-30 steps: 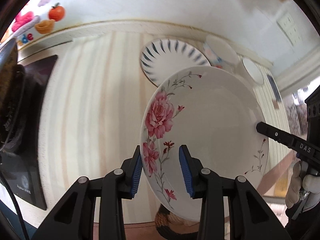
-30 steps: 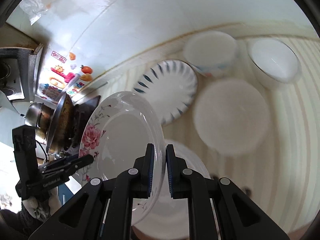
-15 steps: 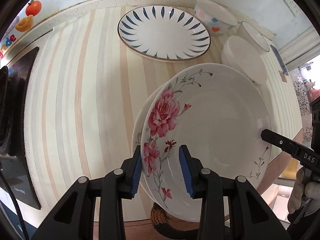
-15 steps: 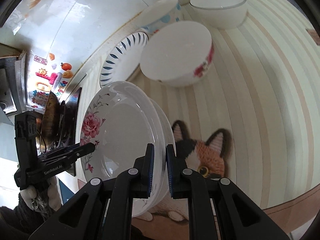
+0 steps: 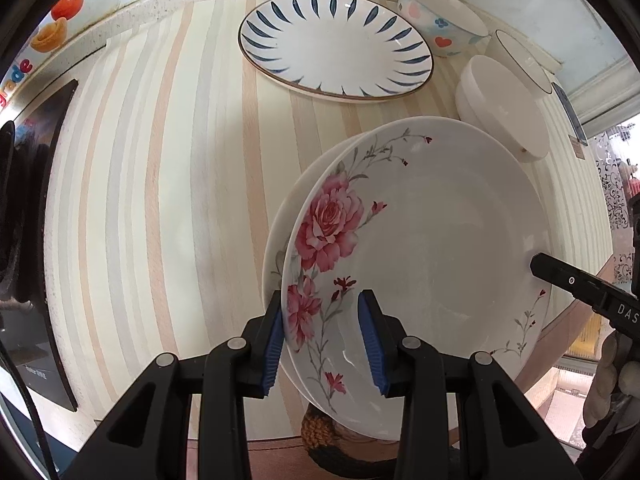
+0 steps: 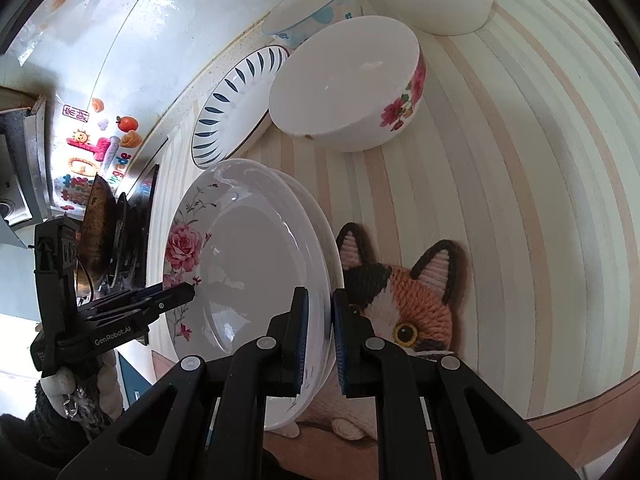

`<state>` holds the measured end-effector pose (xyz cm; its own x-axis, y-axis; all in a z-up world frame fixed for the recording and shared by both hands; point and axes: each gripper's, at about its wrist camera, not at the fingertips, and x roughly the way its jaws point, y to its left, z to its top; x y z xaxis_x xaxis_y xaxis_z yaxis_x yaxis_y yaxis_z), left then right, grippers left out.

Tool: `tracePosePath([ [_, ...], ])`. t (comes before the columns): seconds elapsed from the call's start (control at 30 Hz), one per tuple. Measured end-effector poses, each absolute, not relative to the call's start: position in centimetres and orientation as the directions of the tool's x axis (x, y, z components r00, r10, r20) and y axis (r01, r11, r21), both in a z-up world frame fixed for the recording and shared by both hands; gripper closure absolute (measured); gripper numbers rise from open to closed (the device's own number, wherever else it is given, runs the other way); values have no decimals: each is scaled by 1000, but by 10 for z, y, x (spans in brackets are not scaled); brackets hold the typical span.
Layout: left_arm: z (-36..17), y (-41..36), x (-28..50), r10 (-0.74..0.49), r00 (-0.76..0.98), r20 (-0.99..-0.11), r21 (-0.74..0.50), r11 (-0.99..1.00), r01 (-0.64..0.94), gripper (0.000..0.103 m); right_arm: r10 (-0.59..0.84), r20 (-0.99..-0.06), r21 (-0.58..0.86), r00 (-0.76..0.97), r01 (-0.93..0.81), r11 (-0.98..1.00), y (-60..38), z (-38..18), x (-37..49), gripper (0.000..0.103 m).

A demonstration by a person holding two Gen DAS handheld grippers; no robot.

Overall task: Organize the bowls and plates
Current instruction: 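Lower the plate stack onto the cat mat and open both tools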

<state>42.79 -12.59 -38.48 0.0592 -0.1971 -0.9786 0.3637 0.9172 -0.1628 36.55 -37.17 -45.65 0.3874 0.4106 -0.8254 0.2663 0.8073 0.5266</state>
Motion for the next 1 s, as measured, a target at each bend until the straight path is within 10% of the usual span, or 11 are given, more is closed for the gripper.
tracePosePath([
  [0.7, -344, -90, 447, -234, 77, -969, -208, 944, 257, 69, 416, -840, 523, 348, 315, 792, -394, -422, 375, 88],
  [1.0, -344, -96, 522, -251, 111, -961, -220, 946, 239, 69, 382, -837, 492, 392, 233, 839, -381, -364, 458, 70],
])
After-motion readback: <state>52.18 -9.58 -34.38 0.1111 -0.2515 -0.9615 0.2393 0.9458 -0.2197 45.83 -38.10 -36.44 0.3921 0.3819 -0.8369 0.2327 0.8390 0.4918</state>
